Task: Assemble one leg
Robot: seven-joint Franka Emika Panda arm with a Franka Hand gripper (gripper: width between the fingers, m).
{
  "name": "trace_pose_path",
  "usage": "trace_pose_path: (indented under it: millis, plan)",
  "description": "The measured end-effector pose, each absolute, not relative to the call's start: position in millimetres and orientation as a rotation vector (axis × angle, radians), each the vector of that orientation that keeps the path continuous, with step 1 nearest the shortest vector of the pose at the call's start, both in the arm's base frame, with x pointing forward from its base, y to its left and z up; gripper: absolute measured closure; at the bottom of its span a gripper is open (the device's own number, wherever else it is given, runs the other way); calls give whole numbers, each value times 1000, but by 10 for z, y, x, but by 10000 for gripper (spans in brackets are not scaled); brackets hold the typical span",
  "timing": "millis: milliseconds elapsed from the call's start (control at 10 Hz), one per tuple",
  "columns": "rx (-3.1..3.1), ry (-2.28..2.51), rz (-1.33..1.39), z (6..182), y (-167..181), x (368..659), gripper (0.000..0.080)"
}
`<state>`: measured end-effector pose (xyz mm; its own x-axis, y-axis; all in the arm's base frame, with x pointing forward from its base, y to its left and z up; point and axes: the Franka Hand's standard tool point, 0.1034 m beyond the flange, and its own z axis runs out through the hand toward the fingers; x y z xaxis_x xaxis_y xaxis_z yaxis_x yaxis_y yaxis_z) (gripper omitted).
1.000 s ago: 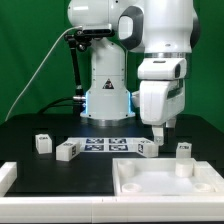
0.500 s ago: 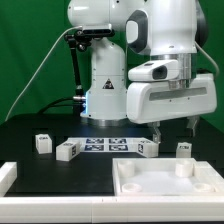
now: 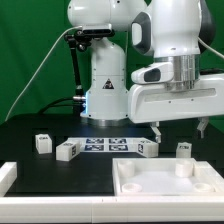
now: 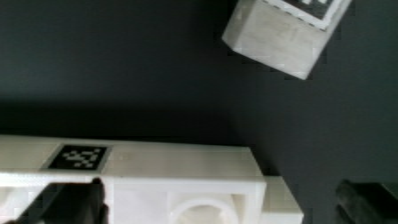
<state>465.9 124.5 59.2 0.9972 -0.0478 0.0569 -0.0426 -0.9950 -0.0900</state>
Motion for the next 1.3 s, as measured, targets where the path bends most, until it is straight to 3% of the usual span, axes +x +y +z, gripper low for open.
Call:
trace_pose_path:
  millis: [400, 800, 1300]
  plan:
    - [-2935, 682, -48, 526, 1405, 4538, 151]
    - [-2975, 552, 22, 501, 1395, 4483, 151]
    - [-2910, 460, 694, 366, 1267, 4406, 151]
